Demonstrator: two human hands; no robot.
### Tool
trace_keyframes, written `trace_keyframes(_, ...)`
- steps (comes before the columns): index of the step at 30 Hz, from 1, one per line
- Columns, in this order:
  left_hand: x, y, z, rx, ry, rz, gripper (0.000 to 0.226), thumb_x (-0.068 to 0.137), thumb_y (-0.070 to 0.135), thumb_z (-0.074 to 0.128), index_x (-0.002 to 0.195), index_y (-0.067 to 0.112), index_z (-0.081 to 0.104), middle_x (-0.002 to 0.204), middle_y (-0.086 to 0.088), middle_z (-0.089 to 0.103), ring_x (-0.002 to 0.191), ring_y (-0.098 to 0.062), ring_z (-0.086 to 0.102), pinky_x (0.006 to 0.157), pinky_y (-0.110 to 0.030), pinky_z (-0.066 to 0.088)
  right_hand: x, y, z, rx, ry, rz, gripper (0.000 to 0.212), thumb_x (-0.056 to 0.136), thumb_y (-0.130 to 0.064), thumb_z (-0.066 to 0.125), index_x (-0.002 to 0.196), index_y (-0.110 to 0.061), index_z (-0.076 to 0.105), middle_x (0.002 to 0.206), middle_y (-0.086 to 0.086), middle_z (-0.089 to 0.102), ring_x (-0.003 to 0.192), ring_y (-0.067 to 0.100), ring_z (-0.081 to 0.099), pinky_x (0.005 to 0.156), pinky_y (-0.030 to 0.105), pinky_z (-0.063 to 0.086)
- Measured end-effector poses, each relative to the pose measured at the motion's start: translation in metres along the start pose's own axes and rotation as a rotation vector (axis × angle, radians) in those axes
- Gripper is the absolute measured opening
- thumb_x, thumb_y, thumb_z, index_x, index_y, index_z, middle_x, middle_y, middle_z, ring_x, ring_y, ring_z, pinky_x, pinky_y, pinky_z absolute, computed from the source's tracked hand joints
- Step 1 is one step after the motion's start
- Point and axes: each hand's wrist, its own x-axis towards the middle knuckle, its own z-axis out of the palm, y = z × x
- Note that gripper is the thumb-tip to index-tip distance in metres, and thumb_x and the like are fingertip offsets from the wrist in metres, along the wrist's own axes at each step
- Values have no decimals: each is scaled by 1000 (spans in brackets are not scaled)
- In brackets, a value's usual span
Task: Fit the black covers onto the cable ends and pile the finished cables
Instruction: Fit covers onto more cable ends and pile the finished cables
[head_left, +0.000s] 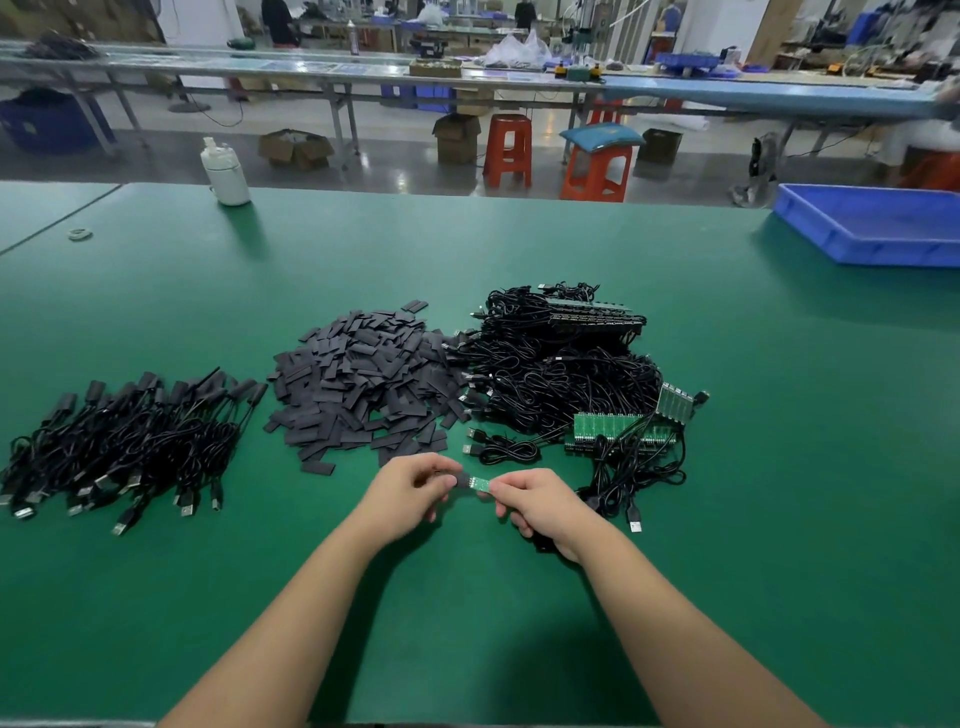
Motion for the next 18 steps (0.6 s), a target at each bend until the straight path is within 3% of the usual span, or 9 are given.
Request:
trace_keyframes(3, 2, -3, 10, 34, 20, -26, 23, 95, 16, 64, 116, 21, 70, 56, 11, 61, 48, -8, 53, 53, -17, 42, 1, 3, -3, 45, -15, 23, 20, 100, -20, 56, 96, -12, 75, 63, -5, 51, 50, 8, 36, 47, 22, 31)
trace_keyframes(5, 1, -3, 14, 79, 7, -29, 28, 93, 19, 67, 120, 21, 69, 63, 13, 65, 51, -3, 54, 55, -13, 42, 2, 5, -6, 67, -32, 36, 23, 101, -21, 55, 99, -9, 75, 60, -6, 48, 51, 8, 35, 48, 22, 30)
trace_keyframes(8, -1, -1, 14, 234, 31, 50, 36, 91, 28, 70, 126, 22, 66, 91, 12, 64, 77, -2, 58, 71, -14, 41, 5, 7, -7, 97, -46, 68, 25, 102, -23, 55, 100, -6, 73, 57, -8, 46, 50, 9, 35, 47, 23, 31)
trace_keyframes(10, -1, 1, 13, 327, 46, 117, 37, 91, 31, 69, 127, 22, 66, 91, 10, 58, 86, -6, 55, 75, -16, 38, 7, 8, -8, 105, -49, 83, 26, 102, -24, 55, 100, -5, 72, 55, -9, 45, 49, 9, 36, 47, 23, 32)
trace_keyframes(18, -5, -2, 1, 394, 50, 235, 29, 93, 33, 66, 119, 23, 71, 83, 15, 55, 79, 1, 53, 73, -11, 39, 10, 12, -10, 84, -82, 82, 27, 102, -26, 55, 98, -6, 73, 57, -9, 47, 49, 7, 41, 49, 25, 38)
